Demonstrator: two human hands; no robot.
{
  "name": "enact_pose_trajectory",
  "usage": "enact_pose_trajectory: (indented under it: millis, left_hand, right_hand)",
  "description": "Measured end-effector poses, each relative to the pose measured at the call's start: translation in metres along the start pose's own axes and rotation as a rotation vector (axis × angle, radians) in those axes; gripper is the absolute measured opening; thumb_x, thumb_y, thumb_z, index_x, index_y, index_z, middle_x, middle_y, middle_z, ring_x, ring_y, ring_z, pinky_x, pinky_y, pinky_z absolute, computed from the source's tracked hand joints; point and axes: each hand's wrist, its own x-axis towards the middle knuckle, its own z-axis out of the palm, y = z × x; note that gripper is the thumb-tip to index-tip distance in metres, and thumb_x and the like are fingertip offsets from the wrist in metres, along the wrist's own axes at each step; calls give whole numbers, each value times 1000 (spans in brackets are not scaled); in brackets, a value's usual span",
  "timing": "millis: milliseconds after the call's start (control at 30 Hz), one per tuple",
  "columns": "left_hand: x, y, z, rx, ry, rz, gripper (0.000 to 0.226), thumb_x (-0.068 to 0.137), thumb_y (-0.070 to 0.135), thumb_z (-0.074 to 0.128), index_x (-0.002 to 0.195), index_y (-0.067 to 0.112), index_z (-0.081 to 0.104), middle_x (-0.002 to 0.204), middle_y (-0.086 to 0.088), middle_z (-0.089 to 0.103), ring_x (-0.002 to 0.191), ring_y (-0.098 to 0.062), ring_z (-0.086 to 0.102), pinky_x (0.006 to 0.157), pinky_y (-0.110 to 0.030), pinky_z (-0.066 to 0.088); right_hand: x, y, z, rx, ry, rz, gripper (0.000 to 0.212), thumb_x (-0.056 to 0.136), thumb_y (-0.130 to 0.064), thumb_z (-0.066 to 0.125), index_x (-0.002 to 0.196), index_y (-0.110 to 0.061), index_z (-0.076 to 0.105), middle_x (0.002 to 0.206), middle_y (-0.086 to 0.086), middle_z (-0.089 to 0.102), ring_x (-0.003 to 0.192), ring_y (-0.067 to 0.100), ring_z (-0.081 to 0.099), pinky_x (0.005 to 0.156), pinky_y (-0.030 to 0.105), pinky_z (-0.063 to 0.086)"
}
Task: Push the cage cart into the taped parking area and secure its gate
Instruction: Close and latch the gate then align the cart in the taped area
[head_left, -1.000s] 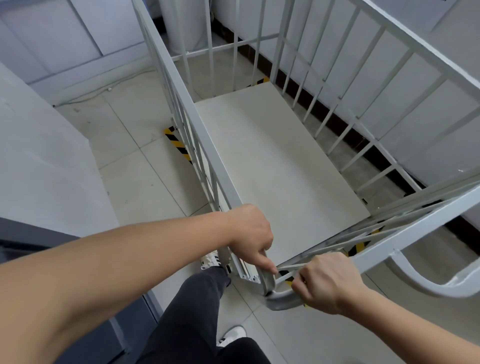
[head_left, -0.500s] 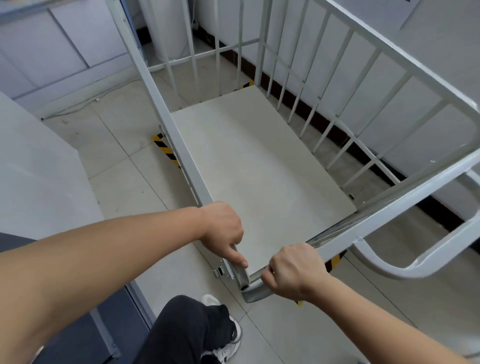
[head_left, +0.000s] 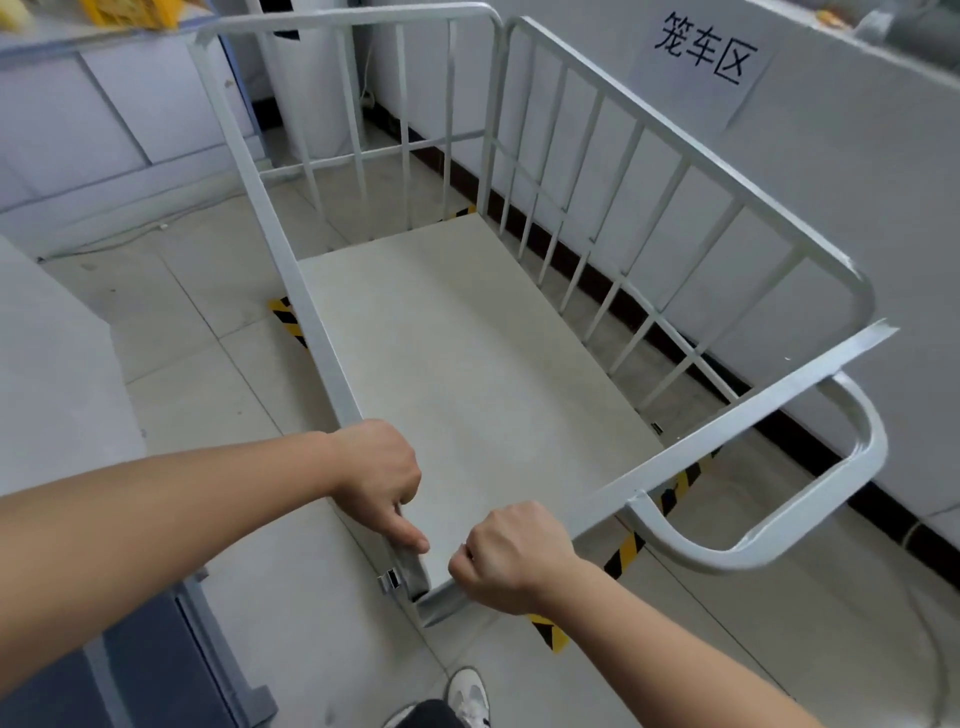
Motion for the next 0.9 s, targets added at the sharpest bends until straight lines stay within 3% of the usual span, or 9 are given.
enact_pose_trajectory:
  millis: [100, 233, 300, 400, 533, 600, 667, 767, 900]
  left_hand:
    - [0, 3, 0, 13, 1, -20, 91, 68, 85, 13, 66, 9, 63, 64, -11, 62, 61, -34, 54, 53, -33, 37]
    - [0, 5, -5, 7, -8, -117, 74, 87, 69, 25, 73, 8, 66, 71, -14, 63, 66, -36, 54, 57, -34, 41]
    - [-1, 7, -6, 3, -12, -139, 67, 89, 62, 27, 74, 8, 65, 73, -14, 64, 69, -36, 56, 62, -35, 45]
    - [-2, 8, -6, 4, -17, -156, 62, 88, 58, 28, 72, 9, 63, 73, -13, 64, 70, -35, 57, 65, -34, 49]
    - [-3, 11, -8, -25, -71, -196, 56, 87, 56, 27, 65, 12, 54, 73, -13, 63, 71, -35, 58, 69, -34, 50]
    - [-5, 12, -10, -43, -85, -216, 55, 87, 55, 27, 67, 12, 55, 75, -13, 64, 72, -35, 59, 71, -36, 51]
    - [-5, 14, -11, -73, -104, -248, 55, 87, 52, 28, 75, 10, 61, 80, -12, 66, 76, -35, 60, 74, -37, 50]
    - [-1, 26, -17, -173, -117, -345, 35, 86, 42, 36, 75, 16, 57, 74, -5, 61, 70, -29, 54, 76, -34, 48]
    - [20, 51, -30, -497, -24, -470, 30, 94, 34, 38, 73, 16, 48, 65, 4, 45, 71, -23, 47, 64, -31, 37]
  right_hand:
    - [-2, 2, -1, 3, -1, -43, 51, 94, -33, 29, 49, -12, 26, 50, 8, 25, 44, 22, 21, 46, 32, 13]
    - [-6, 10, -1, 8, 12, -172, 47, 96, -25, 32, 52, -14, 21, 48, 6, 23, 41, 25, 19, 46, 31, 11]
    - [-8, 14, 1, 4, 41, -226, 49, 98, -25, 33, 52, -16, 21, 47, 7, 33, 41, 25, 22, 46, 32, 12]
    - [-11, 24, 2, -10, 88, -271, 46, 100, -34, 28, 58, -17, 34, 66, 19, 61, 54, 28, 36, 53, 35, 21]
    - [-15, 59, -13, -63, 93, -270, 51, 101, -39, 23, 57, -16, 33, 60, 10, 51, 65, 29, 41, 61, 37, 28]
    - [-17, 76, -19, -52, 89, -312, 52, 101, -39, 23, 61, -14, 44, 63, 7, 54, 72, 28, 47, 63, 39, 38]
    - [-21, 87, -20, -17, 96, -334, 51, 98, -42, 21, 77, -13, 57, 76, 5, 60, 79, 25, 49, 65, 39, 42]
    - [-25, 112, -18, 7, 150, -225, 52, 95, -45, 18, 88, -15, 60, 86, 2, 61, 85, 22, 50, 66, 35, 42]
    - [-28, 168, -24, -24, 100, -10, 53, 98, -44, 25, 66, -12, 52, 71, 4, 57, 77, 22, 49, 71, 39, 45]
